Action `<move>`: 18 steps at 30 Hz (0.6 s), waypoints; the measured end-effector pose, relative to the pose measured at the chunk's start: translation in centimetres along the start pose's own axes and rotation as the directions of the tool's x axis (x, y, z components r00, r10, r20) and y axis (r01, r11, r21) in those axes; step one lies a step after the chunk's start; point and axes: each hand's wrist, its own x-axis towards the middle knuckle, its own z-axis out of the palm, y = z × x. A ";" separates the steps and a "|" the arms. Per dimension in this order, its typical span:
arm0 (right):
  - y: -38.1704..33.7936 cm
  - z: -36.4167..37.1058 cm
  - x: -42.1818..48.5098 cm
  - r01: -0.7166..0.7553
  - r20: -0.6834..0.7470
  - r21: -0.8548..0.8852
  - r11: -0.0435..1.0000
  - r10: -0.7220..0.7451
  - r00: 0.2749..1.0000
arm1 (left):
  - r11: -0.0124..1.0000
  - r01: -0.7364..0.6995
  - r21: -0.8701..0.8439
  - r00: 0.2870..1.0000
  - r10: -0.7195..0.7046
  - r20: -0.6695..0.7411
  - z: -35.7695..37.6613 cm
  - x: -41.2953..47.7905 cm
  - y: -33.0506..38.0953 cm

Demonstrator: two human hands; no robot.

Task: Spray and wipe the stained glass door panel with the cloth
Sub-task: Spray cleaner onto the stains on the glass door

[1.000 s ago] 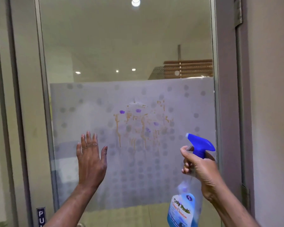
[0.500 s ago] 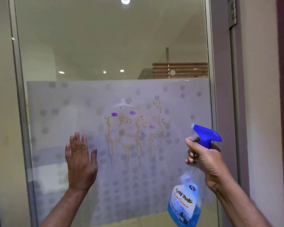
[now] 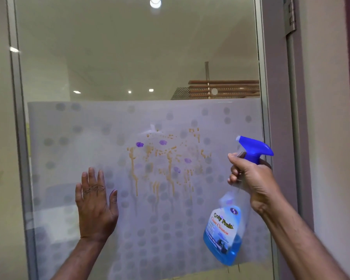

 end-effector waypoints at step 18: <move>-1.1 11.7 0.1 0.022 0.259 -0.050 0.999 -0.008 0.966 | 1.000 0.005 0.017 1.000 -0.005 -0.007 -0.1 0.1 -0.2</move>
